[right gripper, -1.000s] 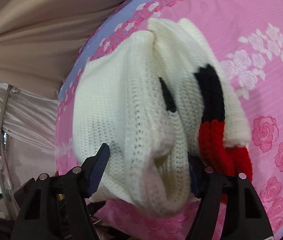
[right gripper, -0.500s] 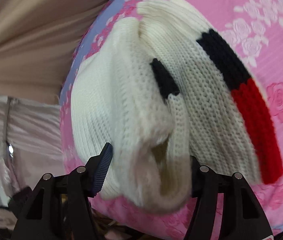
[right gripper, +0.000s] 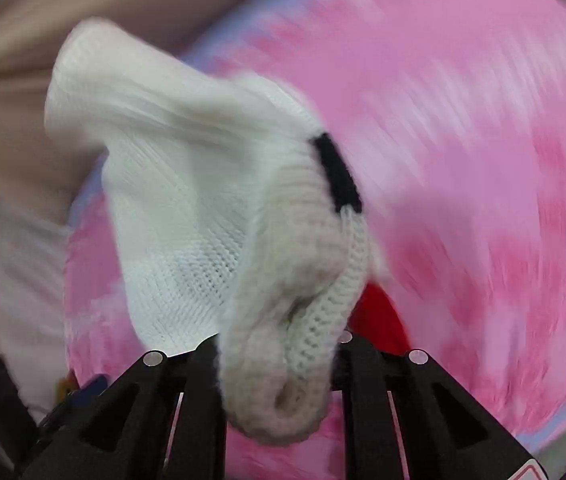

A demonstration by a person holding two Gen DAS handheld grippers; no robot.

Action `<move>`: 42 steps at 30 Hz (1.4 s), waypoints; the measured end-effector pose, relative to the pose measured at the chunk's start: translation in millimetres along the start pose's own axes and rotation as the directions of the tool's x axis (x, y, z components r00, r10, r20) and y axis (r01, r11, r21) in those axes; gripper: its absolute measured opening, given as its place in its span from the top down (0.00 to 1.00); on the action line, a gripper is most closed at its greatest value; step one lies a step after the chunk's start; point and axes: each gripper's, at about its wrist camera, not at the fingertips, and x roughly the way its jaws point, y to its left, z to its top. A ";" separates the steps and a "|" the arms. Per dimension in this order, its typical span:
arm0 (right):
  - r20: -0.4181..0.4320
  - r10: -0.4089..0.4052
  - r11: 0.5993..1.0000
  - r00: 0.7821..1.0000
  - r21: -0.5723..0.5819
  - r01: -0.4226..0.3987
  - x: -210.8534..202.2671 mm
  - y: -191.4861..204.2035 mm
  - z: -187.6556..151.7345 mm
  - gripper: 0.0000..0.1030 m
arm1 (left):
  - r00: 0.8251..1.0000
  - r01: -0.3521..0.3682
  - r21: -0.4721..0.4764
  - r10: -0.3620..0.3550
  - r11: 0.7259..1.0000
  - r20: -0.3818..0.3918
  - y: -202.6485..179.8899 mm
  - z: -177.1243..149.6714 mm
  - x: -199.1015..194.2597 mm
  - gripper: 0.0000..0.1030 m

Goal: Fold small clothes

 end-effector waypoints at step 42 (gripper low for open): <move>0.136 -0.179 0.867 0.974 -0.446 0.222 6.5 110.8 92.3 0.94 | 0.951 -0.308 0.004 0.308 0.951 0.015 -42.4 82.4 81.0 0.26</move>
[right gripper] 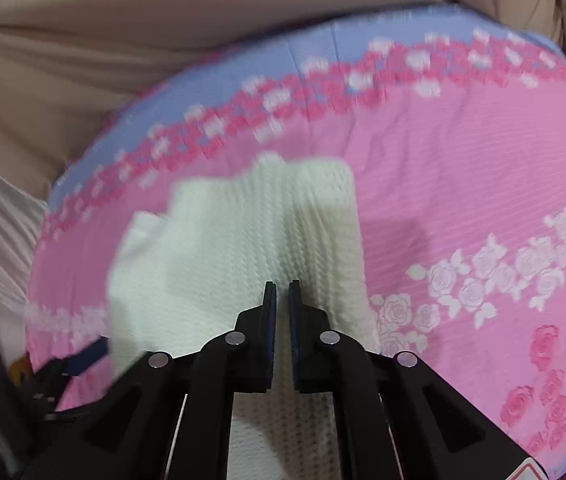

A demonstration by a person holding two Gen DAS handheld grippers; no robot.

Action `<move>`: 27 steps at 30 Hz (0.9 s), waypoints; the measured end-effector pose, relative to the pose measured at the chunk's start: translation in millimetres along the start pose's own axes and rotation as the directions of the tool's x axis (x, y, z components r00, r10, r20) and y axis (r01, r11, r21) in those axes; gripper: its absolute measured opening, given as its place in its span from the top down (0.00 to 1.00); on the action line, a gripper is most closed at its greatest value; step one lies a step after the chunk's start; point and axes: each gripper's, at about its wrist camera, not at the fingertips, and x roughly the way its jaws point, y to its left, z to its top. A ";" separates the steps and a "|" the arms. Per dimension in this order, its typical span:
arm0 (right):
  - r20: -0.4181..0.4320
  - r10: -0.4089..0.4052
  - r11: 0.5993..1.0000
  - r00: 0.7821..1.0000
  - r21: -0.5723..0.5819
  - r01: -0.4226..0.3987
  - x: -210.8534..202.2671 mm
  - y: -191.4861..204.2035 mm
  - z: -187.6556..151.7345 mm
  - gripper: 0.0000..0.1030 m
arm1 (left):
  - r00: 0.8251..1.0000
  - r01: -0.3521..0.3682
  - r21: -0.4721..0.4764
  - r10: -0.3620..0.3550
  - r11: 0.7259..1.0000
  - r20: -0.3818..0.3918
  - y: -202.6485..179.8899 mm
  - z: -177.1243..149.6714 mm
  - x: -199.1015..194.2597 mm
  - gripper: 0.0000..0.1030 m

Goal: Fold small clothes

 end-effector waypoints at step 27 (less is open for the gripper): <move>-0.147 -0.106 0.994 0.983 -0.039 0.102 -16.5 -22.6 -110.3 0.96 | 0.999 0.038 -0.111 -0.042 0.993 -0.032 24.1 -41.6 -20.8 0.18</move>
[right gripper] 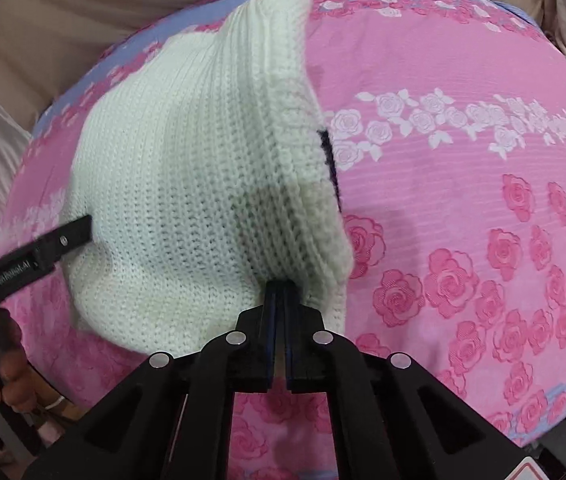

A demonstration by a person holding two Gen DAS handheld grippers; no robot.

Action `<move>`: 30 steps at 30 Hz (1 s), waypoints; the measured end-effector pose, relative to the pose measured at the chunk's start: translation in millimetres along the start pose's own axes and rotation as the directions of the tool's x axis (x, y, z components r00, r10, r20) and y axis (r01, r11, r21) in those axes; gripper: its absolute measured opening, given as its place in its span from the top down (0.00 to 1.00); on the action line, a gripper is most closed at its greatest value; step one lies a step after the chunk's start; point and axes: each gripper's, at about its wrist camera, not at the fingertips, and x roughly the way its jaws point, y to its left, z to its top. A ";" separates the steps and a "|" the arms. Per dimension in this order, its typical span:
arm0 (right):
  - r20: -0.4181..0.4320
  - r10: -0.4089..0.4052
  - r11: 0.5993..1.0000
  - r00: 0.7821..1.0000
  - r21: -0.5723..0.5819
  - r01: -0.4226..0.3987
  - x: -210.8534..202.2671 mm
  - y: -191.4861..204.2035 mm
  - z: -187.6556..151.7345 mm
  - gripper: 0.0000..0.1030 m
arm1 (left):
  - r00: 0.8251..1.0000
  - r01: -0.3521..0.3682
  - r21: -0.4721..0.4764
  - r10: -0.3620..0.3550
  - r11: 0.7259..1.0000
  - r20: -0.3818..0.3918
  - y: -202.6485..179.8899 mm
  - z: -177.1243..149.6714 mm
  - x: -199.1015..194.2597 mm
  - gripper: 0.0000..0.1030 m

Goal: Fold small clothes

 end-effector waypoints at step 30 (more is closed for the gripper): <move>0.049 0.385 0.876 0.922 0.296 -0.382 65.5 -42.8 48.1 0.25 | 0.976 0.207 -0.225 -0.216 0.952 -0.018 -2.4 25.1 40.3 0.04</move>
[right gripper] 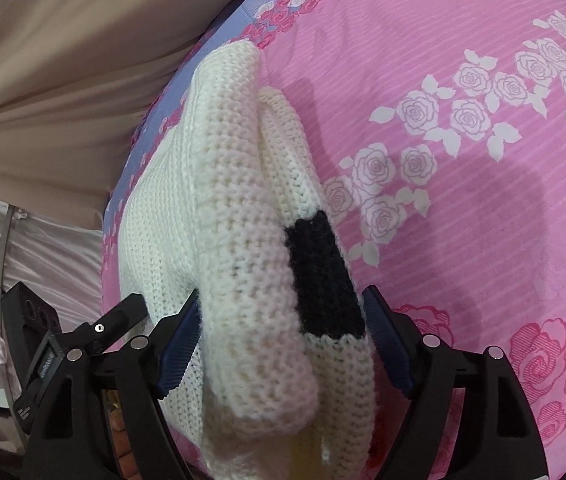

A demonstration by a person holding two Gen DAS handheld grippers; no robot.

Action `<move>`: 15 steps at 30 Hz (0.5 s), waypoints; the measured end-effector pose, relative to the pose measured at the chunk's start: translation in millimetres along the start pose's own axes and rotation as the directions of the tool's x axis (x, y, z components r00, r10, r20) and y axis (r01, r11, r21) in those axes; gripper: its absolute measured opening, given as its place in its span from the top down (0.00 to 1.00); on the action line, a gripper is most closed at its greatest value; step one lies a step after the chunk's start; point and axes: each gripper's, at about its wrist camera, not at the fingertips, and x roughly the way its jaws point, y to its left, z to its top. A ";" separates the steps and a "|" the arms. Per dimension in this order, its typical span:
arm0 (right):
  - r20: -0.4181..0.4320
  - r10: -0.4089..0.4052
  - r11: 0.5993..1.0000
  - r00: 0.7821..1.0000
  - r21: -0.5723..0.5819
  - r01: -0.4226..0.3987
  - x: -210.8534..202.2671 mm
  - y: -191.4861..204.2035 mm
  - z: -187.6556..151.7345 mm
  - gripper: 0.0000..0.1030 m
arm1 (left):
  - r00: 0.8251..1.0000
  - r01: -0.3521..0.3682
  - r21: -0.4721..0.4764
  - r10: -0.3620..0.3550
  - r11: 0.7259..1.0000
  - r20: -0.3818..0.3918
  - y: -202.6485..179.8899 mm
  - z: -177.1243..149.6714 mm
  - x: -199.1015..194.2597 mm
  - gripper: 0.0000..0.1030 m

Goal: Fold small clothes

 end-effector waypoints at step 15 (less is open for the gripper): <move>0.048 0.096 0.995 0.994 -0.027 -0.095 -28.5 20.3 -9.0 0.62 | 0.975 0.214 -0.110 -0.219 0.971 -0.033 6.3 6.0 -30.6 0.53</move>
